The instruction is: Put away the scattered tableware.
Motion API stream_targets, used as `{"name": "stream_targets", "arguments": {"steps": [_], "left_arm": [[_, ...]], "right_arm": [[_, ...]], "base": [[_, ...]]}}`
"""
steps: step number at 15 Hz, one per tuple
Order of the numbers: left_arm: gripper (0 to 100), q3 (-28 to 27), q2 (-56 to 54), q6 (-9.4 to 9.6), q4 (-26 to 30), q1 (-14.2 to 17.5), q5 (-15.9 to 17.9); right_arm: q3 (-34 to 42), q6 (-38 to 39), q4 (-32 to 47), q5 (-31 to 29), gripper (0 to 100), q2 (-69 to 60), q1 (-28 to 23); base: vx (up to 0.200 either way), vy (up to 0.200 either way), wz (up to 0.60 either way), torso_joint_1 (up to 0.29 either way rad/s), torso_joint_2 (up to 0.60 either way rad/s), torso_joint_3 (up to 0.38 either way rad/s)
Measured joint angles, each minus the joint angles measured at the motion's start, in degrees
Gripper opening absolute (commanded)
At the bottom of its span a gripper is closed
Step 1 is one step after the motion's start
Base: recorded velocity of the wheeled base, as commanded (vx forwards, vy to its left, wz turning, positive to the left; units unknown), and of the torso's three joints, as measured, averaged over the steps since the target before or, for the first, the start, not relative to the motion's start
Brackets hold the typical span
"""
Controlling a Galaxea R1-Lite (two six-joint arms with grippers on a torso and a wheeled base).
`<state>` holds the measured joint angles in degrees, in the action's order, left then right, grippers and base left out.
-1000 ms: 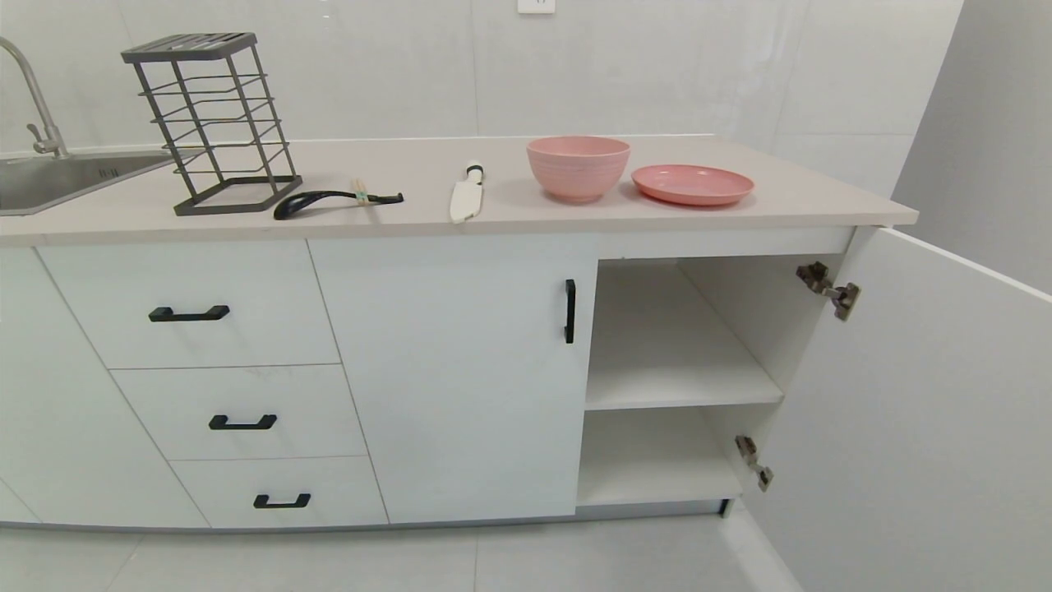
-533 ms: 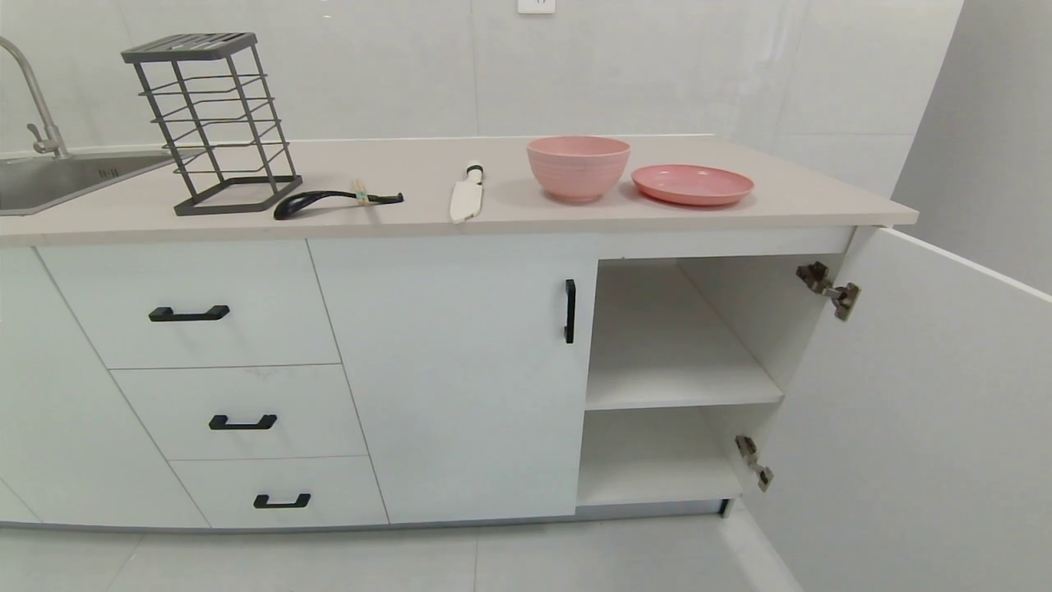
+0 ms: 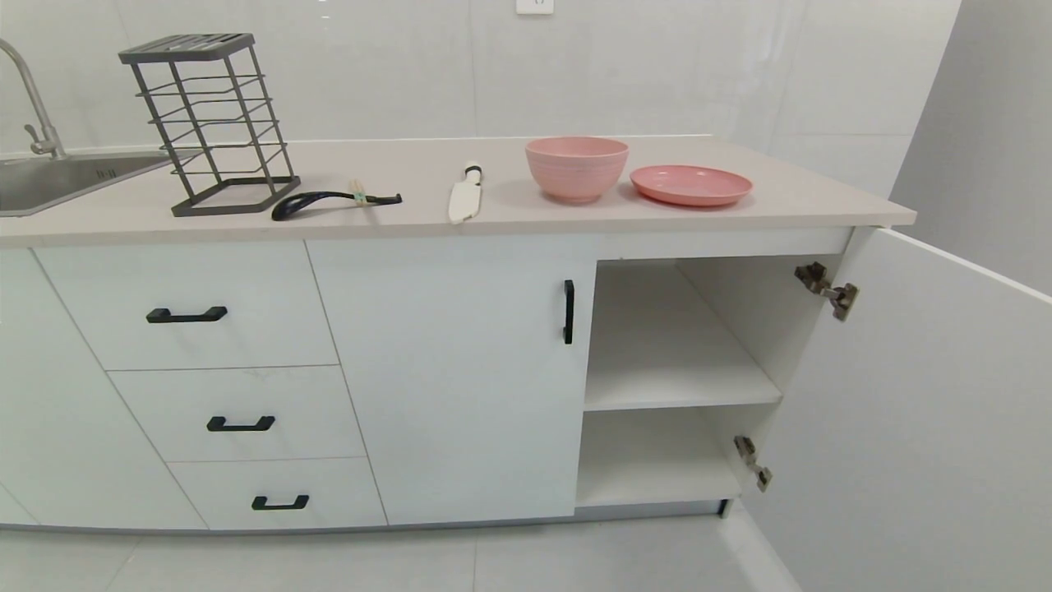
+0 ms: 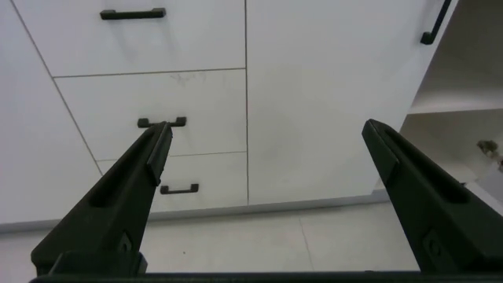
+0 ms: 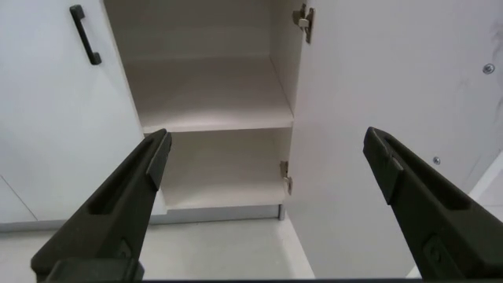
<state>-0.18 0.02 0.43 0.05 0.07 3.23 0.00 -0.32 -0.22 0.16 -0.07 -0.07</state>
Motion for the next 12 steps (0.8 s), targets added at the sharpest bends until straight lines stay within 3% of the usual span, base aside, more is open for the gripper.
{"name": "stream_targets", "arguments": {"steps": [3,7,12], "left_arm": [[100,0.0,0.0,0.01,0.05,0.0,-0.06],[100,0.0,0.0,0.01,0.05,0.0,-0.09],[100,0.0,0.0,0.01,0.05,0.0,-0.15]], "right_arm": [[0.0,0.0,-0.02,0.0,100,0.0,-0.02],[0.0,-0.12,0.06,-0.13,100,0.0,-0.02],[0.0,-0.11,0.06,-0.16,100,0.0,-0.02]], "base": [[0.0,0.0,-0.6,0.001,0.0,0.002],[0.0,0.0,0.0,0.0,0.0,0.0],[0.0,0.0,0.6,0.002,0.0,0.003]]}}
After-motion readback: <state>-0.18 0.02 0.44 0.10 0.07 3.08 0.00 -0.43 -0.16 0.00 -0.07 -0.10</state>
